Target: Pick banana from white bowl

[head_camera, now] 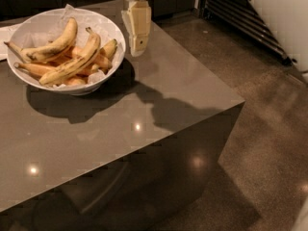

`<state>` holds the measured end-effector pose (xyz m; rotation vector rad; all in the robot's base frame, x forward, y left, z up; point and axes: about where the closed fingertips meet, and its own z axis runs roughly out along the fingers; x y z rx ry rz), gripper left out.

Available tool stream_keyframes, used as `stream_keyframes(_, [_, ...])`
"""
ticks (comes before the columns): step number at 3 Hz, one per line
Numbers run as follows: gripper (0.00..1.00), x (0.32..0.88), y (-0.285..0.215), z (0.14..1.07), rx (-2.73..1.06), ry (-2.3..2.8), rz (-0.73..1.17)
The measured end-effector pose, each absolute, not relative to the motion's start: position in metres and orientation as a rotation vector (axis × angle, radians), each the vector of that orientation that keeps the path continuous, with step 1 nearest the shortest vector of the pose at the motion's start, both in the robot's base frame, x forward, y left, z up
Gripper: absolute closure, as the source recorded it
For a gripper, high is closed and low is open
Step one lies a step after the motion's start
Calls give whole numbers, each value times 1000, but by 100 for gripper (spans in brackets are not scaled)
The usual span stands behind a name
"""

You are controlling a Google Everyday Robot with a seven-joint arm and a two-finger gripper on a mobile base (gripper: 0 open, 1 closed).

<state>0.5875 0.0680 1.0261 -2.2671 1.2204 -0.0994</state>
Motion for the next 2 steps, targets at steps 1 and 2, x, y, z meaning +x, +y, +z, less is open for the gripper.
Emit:
stream_keyframes(1, [0, 593, 80, 1021, -2289, 1188, -76])
stream_keyframes(2, [0, 598, 93, 1016, -2320, 1155, -54])
